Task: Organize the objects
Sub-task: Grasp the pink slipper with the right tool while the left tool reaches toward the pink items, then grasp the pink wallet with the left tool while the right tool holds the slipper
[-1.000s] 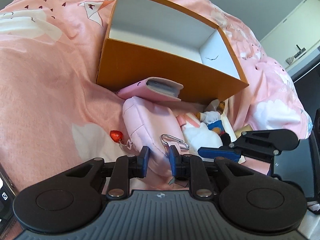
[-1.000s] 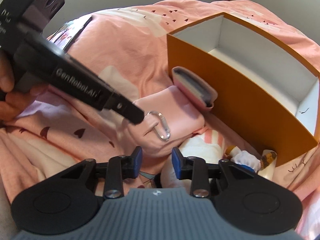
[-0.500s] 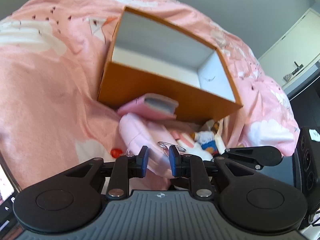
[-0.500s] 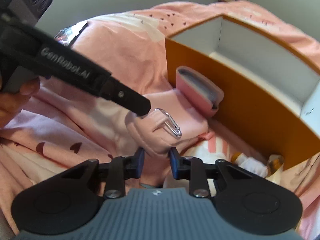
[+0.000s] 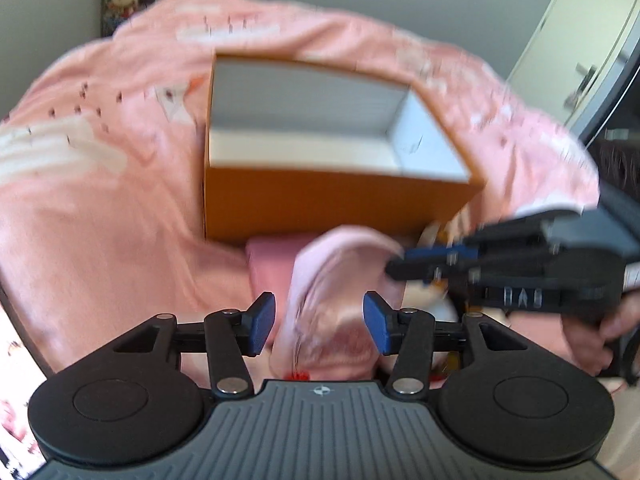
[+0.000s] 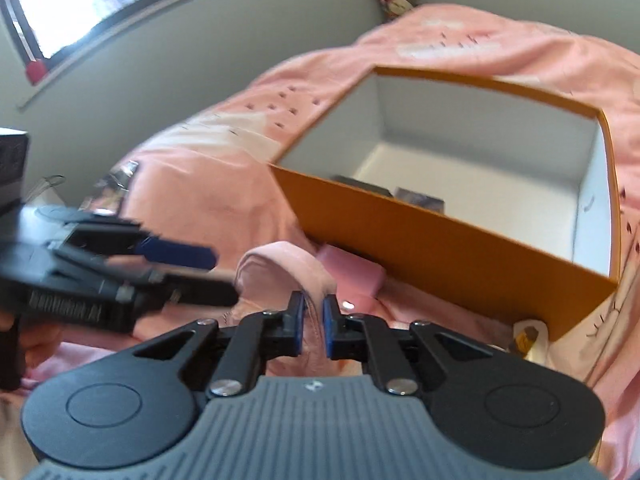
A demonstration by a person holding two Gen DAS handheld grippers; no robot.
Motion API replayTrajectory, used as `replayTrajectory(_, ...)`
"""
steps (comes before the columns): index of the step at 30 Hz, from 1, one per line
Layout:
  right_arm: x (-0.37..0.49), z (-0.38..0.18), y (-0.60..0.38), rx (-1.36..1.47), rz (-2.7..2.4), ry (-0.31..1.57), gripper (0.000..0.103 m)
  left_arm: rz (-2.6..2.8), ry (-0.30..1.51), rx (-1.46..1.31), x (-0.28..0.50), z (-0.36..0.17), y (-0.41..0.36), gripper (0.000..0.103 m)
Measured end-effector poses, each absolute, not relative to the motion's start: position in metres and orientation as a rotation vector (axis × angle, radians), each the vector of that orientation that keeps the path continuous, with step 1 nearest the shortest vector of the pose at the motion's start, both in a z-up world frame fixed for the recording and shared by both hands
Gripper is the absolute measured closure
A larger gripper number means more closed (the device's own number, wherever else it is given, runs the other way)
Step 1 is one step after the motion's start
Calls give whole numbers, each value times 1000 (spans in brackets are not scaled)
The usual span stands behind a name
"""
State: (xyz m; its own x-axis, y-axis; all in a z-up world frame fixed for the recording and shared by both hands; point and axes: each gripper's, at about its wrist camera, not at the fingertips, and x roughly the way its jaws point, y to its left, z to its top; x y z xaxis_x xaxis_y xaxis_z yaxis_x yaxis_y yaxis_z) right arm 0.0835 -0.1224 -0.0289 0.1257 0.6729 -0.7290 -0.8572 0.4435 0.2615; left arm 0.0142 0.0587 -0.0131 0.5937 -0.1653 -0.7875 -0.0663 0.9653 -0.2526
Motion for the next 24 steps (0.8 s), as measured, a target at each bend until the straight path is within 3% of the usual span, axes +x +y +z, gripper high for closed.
replayTrajectory(2,89,-37,-120,-231,1108,930,92,-57,972,-287,17,-27,60,46)
replayTrajectory(4,94,-43,-123,-193,1086,959,84,-54,1008,-312,19,-35,62,47)
replayTrajectory(6,98,-46,-127,-152,1075,988,64,-57,1010,-328,19,-37,65,48)
replayTrajectory(8,100,-47,-130,-128,1070,1003,57,-49,1009,-340,20,-38,67,48)
replayTrajectory(11,98,-53,-131,-113,1087,1043,56,-19,1015,-367,22,-41,72,56)
replayTrajectory(15,96,-64,-121,-140,1109,1079,57,2,1006,-368,23,-40,74,57)
replayTrajectory(24,101,-84,-100,-161,1121,1093,61,21,1000,-351,31,-35,76,46)
